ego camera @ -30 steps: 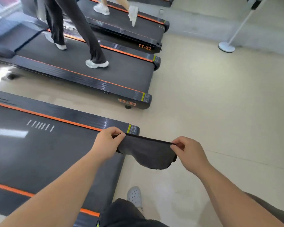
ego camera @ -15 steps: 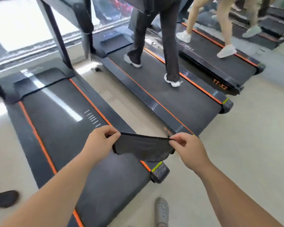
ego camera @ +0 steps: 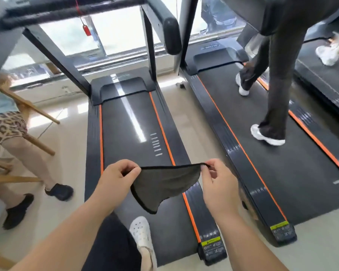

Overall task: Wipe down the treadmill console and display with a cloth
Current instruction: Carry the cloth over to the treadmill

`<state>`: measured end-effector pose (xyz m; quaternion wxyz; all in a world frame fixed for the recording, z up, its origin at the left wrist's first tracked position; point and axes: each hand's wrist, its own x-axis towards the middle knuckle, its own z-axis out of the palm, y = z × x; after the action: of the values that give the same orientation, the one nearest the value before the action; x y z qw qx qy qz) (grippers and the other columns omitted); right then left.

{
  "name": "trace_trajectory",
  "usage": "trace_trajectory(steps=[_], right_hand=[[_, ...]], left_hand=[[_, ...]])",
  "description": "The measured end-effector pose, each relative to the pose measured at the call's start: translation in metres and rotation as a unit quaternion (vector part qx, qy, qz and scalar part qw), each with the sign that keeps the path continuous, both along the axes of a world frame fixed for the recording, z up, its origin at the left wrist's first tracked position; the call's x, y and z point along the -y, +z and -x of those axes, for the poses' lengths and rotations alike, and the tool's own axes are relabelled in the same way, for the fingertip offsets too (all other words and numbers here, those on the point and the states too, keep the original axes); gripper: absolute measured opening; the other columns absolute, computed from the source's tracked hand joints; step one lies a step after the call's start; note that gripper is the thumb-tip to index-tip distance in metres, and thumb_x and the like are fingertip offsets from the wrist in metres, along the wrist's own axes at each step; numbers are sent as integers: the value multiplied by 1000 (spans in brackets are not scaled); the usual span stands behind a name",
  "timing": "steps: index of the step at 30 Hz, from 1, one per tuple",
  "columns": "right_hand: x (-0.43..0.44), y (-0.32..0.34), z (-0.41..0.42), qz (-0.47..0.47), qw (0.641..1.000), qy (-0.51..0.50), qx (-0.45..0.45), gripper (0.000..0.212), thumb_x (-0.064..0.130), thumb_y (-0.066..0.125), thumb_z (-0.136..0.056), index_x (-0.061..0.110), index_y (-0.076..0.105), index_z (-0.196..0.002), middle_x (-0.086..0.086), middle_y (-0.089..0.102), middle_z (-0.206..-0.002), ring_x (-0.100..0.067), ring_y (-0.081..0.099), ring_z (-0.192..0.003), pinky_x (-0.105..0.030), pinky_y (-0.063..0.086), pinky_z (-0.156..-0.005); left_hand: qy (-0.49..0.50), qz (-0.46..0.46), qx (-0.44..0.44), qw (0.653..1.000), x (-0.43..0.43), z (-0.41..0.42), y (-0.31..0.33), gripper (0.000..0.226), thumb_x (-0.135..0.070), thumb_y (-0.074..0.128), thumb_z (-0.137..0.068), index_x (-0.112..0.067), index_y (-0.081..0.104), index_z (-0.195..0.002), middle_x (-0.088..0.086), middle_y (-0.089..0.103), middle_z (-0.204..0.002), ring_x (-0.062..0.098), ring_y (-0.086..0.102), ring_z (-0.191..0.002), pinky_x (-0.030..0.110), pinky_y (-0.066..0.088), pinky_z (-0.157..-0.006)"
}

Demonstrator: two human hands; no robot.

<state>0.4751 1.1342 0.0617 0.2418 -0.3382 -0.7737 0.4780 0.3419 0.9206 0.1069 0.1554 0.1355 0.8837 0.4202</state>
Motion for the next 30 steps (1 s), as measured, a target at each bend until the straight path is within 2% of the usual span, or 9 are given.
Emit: trace_trajectory(steps=[6,8,11,16,20,22,26,30], right_hand=[[-12,-15,108,9,998,57,31,12,18,68,-94,28,74,-91,16,74,-84,-6,68,-86,-35,55,-80],[-11,-17,156,1,996,68,50,13,18,70,-93,29,74,-88,15,74,-83,-6,69,-84,-34,55,-78],[-4,6,231,1,993,90,82,21,17,71,-92,34,70,-81,15,73,-80,-2,67,-81,-24,49,-73],[15,106,362,39,988,100,113,16,17,72,-94,28,74,-83,15,72,-79,-3,65,-78,-22,47,-69],[22,184,452,29,991,103,86,17,16,71,-94,28,73,-82,14,72,-77,-6,66,-74,-28,50,-69],[20,214,490,35,991,104,76,17,15,70,-94,27,73,-82,11,73,-76,-8,66,-73,-29,51,-69],[7,257,565,37,992,106,52,15,12,70,-93,24,74,-84,10,73,-76,-6,65,-71,-20,47,-65],[-13,271,642,42,994,99,36,13,13,71,-92,23,75,-84,8,74,-77,-12,67,-74,-28,52,-70]], left_hand=[[79,-42,-2,996,2,86,-33,15,-20,65,-96,-27,72,-85,-9,71,-86,11,65,-87,20,44,-73],[102,-63,1,993,7,131,-40,15,-20,66,-95,-26,73,-83,-10,71,-84,10,65,-86,23,48,-74],[120,-79,19,989,20,203,-30,14,-21,66,-93,-24,74,-81,-14,70,-83,4,64,-82,29,52,-76],[109,-71,54,990,49,341,56,15,-21,68,-90,-26,74,-77,-20,70,-81,2,62,-74,25,46,-67],[117,-86,33,989,57,434,134,12,-22,70,-88,-30,74,-80,-19,71,-84,4,66,-84,32,51,-76],[117,-85,18,989,56,470,164,12,-22,70,-88,-30,74,-80,-19,72,-84,3,66,-85,30,50,-76],[120,-95,13,988,46,535,203,13,-17,70,-89,-26,74,-80,-17,72,-83,1,65,-83,24,47,-72],[117,-93,4,989,24,604,220,14,-18,70,-90,-27,73,-80,-14,72,-82,4,66,-84,24,48,-73]])
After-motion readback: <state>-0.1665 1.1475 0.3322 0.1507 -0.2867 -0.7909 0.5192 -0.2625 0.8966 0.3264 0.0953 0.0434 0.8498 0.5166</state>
